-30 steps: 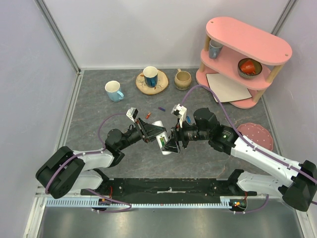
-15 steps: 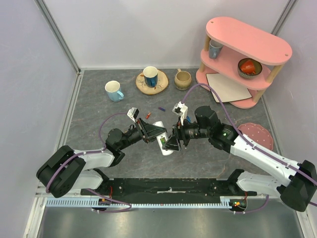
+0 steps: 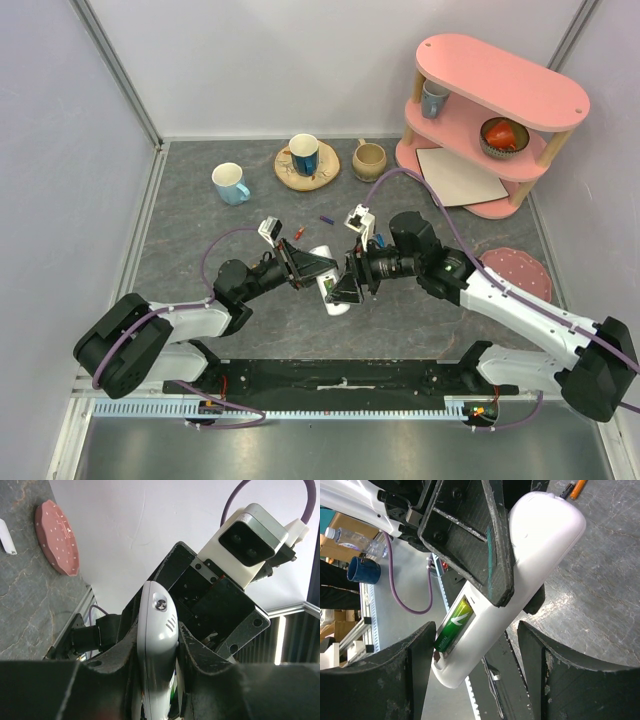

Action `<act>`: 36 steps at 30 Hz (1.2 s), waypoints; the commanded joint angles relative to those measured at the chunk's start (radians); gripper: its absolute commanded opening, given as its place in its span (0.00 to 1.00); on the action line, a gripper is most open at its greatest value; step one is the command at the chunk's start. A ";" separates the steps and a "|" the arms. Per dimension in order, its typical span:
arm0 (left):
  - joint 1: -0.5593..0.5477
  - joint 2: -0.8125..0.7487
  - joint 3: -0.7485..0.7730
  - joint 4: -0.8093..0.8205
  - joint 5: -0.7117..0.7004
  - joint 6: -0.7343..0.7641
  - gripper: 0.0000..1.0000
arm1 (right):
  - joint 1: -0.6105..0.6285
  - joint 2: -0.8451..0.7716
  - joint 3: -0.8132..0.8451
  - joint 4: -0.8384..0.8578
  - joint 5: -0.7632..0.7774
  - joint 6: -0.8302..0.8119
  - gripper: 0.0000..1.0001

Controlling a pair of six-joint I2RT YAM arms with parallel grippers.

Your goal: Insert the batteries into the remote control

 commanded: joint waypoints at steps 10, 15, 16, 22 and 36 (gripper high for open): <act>-0.027 0.001 0.030 0.250 0.054 0.016 0.02 | -0.016 0.038 0.008 0.082 -0.007 0.044 0.73; -0.027 0.010 0.033 0.250 0.051 0.018 0.02 | -0.016 0.030 0.014 0.085 -0.013 0.052 0.74; -0.027 0.012 0.033 0.250 0.049 0.018 0.02 | -0.016 0.029 0.015 0.084 -0.010 0.055 0.74; -0.026 0.039 0.028 0.253 0.043 0.027 0.02 | -0.022 -0.013 0.046 0.079 0.028 0.078 0.76; -0.026 0.045 0.038 0.229 0.028 0.053 0.02 | -0.042 -0.076 0.060 -0.108 0.177 0.013 0.74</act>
